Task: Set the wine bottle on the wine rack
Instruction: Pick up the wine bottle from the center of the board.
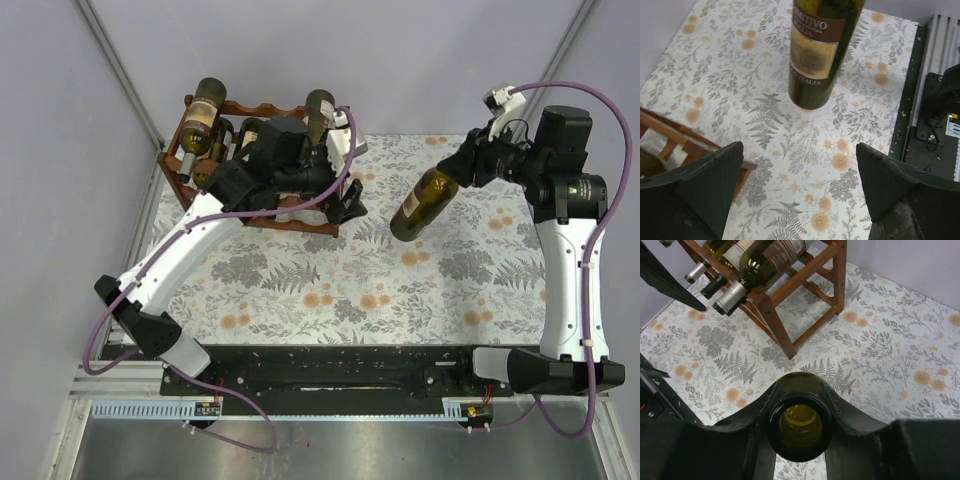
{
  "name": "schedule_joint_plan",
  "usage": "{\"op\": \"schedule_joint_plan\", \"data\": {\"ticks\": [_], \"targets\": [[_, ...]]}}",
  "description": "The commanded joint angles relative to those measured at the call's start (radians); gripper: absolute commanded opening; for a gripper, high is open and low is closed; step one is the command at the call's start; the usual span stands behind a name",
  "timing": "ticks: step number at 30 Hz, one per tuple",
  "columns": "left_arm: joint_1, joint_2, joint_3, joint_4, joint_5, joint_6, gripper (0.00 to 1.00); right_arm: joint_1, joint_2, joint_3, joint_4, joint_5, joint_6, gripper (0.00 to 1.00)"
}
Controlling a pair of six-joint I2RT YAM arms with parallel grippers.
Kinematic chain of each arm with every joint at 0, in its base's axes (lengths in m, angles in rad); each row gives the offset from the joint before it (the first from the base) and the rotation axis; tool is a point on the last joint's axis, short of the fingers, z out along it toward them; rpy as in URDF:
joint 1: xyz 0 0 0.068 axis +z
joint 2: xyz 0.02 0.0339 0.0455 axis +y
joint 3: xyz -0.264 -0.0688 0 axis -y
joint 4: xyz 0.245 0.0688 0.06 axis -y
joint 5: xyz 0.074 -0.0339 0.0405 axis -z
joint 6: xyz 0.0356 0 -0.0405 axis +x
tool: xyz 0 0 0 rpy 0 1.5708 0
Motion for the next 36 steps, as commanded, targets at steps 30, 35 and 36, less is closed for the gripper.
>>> {"op": "schedule_joint_plan", "data": {"ticks": [30,35,36], "targets": [[-0.048,0.097,-0.214,0.551,0.321,-0.162,0.99,0.137,0.067,0.277,0.08,-0.182,0.206,0.0],[-0.048,0.121,-0.218,0.586,0.399,-0.18,0.99,0.148,0.065,0.275,0.118,-0.174,0.252,0.0],[-0.048,0.126,-0.219,0.599,0.412,-0.201,0.99,0.149,0.065,0.274,0.121,-0.172,0.255,0.0]]}}
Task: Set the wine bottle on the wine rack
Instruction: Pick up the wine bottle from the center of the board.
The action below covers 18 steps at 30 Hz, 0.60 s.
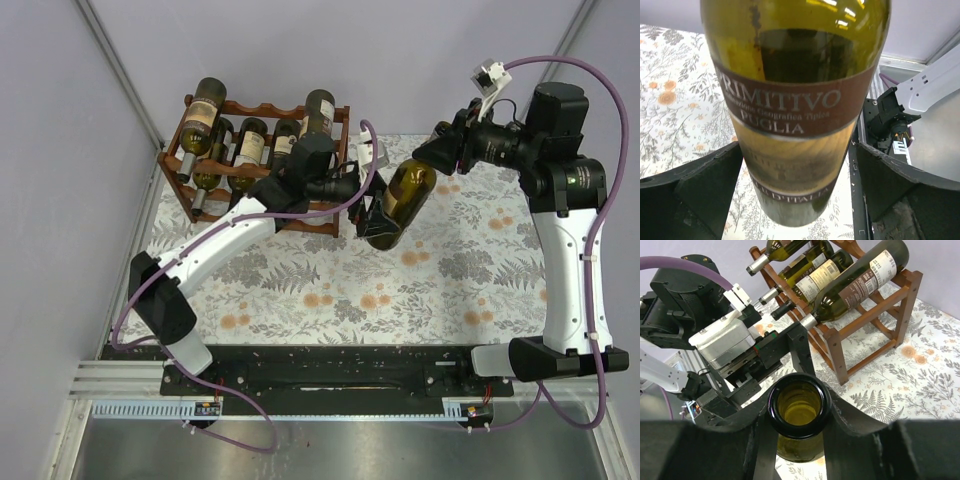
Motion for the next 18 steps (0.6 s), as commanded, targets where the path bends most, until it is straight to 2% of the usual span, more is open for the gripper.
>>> {"op": "schedule_joint_plan", "data": {"ticks": [1,9,14,15,18], "targets": [[-0.005,0.017,0.003,0.113,0.098,-0.02,0.99,0.016,-0.012,0.051,0.12,-0.042,0.075,0.0],[-0.002,0.033,-0.094,0.225,0.141,-0.109,0.99,0.022,-0.009,0.063,0.154,-0.045,0.115,0.0],[-0.003,0.06,-0.088,0.294,0.158,-0.183,0.99,0.025,-0.015,0.037,0.2,-0.053,0.152,0.0],[-0.005,0.066,-0.086,0.308,0.164,-0.201,0.96,0.025,-0.016,0.035,0.206,-0.053,0.156,0.0],[-0.003,0.082,-0.081,0.348,0.19,-0.237,0.79,0.03,-0.016,0.028,0.207,-0.055,0.16,0.0]]}}
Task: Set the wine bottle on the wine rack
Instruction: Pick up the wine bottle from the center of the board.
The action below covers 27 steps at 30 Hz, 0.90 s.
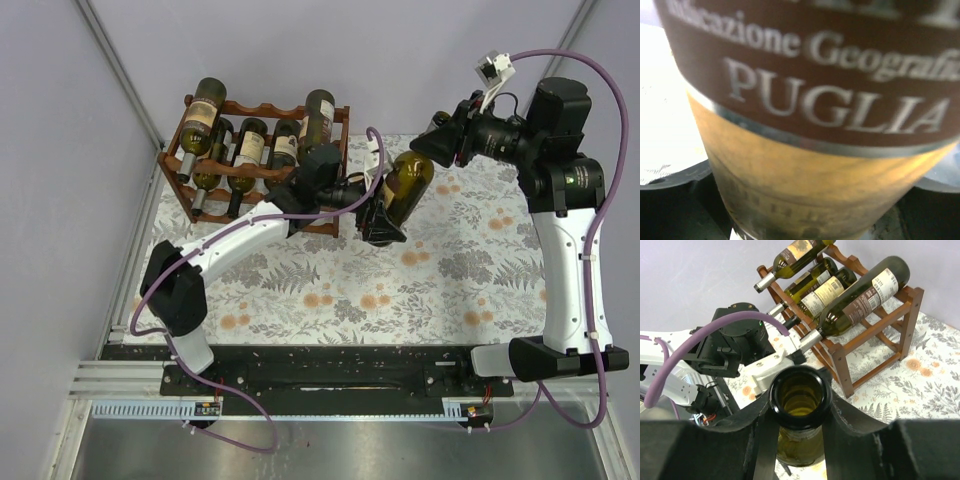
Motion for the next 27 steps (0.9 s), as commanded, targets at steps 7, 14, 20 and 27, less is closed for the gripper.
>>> {"op": "schedule_joint_plan", "data": {"ticks": [7,14,20,27], "targets": [[0.006,0.001,0.035,0.121,0.1,-0.071,0.0,0.015,-0.033,-0.009,0.098,-0.04,0.018,0.0],[0.059,-0.074,0.021,-0.012,0.095,0.027,0.0,0.015,-0.044,-0.014,0.026,-0.007,-0.056,0.28],[0.089,-0.166,-0.004,-0.077,0.078,0.092,0.0,0.015,-0.047,-0.042,0.02,-0.001,-0.065,0.65],[0.111,-0.226,-0.013,-0.053,0.061,0.043,0.0,0.015,-0.056,-0.114,0.128,-0.081,0.021,1.0]]}}
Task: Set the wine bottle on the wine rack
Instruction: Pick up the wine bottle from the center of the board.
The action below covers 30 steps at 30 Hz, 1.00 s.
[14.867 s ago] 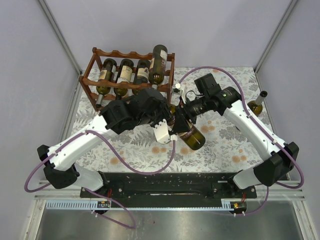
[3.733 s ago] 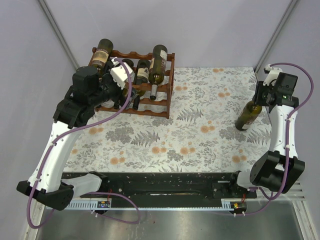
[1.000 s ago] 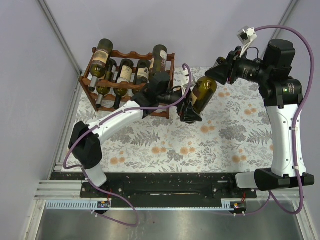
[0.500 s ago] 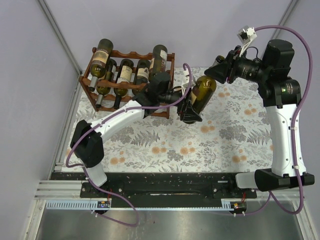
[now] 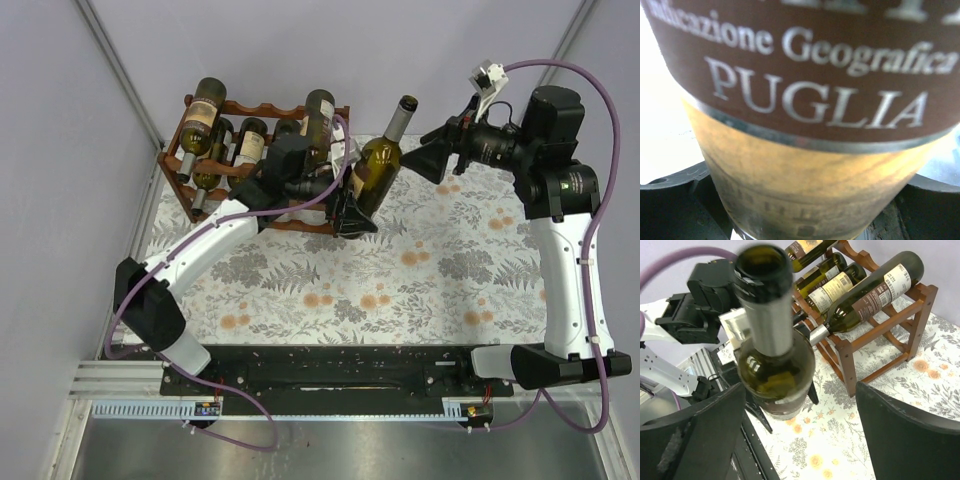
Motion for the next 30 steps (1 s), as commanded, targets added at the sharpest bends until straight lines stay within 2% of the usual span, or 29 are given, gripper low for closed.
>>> {"op": "schedule_joint_plan", "data": {"ticks": [1,8,12,16,23,30], "targets": [[0.008,-0.102,0.025,0.121,0.011,-0.038,0.0,0.003,-0.028,-0.066,0.136,-0.1,0.075,0.99],[0.032,-0.112,0.06,0.159,-0.011,-0.124,0.0,0.014,-0.062,-0.312,0.611,-0.243,0.394,0.99],[0.034,-0.104,0.064,0.205,-0.006,-0.176,0.0,0.044,-0.061,-0.384,0.788,-0.248,0.47,0.99],[0.034,-0.096,0.07,0.21,-0.008,-0.19,0.0,0.095,-0.045,-0.378,0.789,-0.24,0.448,0.99],[0.034,-0.089,0.063,0.236,0.006,-0.22,0.0,0.192,-0.006,-0.355,0.677,-0.19,0.34,0.99],[0.032,-0.076,0.051,0.26,0.03,-0.25,0.0,0.241,0.025,-0.347,0.626,-0.154,0.263,0.99]]}}
